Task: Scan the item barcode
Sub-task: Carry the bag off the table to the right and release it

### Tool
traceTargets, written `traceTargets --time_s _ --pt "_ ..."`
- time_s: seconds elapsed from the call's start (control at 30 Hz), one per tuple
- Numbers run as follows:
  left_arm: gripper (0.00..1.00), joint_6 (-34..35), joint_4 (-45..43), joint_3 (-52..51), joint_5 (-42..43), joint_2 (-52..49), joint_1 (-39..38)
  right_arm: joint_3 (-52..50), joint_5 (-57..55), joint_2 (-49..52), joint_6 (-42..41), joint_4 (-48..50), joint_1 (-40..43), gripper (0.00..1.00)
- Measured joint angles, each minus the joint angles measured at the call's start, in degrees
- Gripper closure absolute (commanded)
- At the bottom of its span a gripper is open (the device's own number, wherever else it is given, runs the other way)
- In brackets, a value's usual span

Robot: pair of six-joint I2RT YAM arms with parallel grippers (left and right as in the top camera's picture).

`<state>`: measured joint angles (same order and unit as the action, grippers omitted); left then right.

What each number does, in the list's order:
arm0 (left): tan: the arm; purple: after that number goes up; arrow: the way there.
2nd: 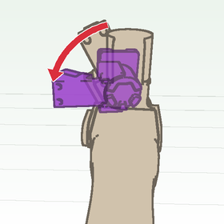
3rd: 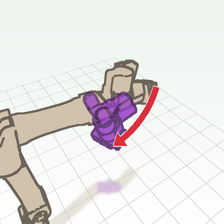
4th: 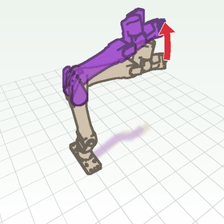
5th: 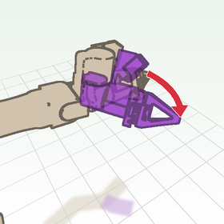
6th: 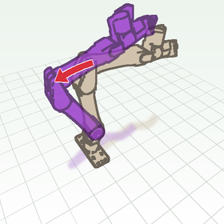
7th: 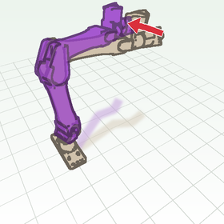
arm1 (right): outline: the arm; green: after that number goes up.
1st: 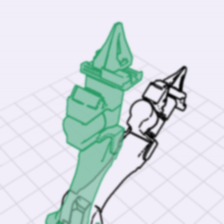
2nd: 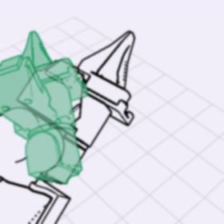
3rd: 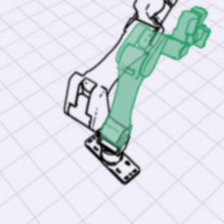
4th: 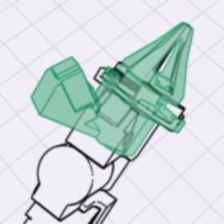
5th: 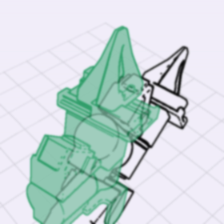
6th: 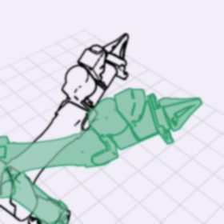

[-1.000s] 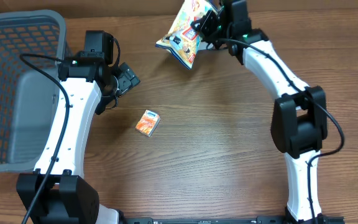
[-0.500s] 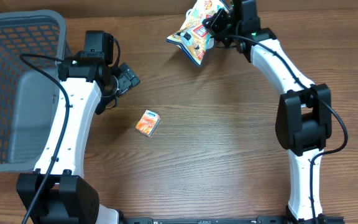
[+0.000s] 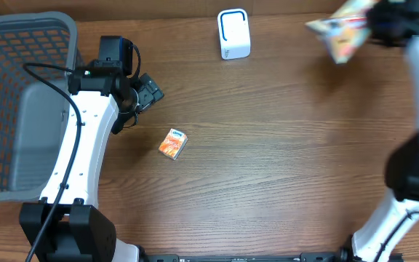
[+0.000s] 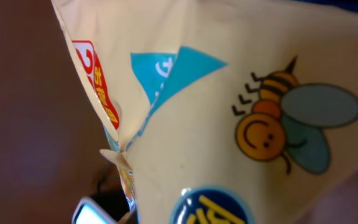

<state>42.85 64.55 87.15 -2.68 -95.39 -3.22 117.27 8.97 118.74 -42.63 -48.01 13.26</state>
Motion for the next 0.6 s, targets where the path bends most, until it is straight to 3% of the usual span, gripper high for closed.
traceTargets --time_s 0.23,0.6 --pt "0.00 0.0 0.0 0.0 0.0 0.0 0.0 0.4 -4.4 1.1 4.8 -4.7 15.1 0.96" --pt "0.00 0.0 0.0 0.0 0.0 0.0 0.0 0.3 -4.9 12.7 11.2 -4.0 24.7 0.95"
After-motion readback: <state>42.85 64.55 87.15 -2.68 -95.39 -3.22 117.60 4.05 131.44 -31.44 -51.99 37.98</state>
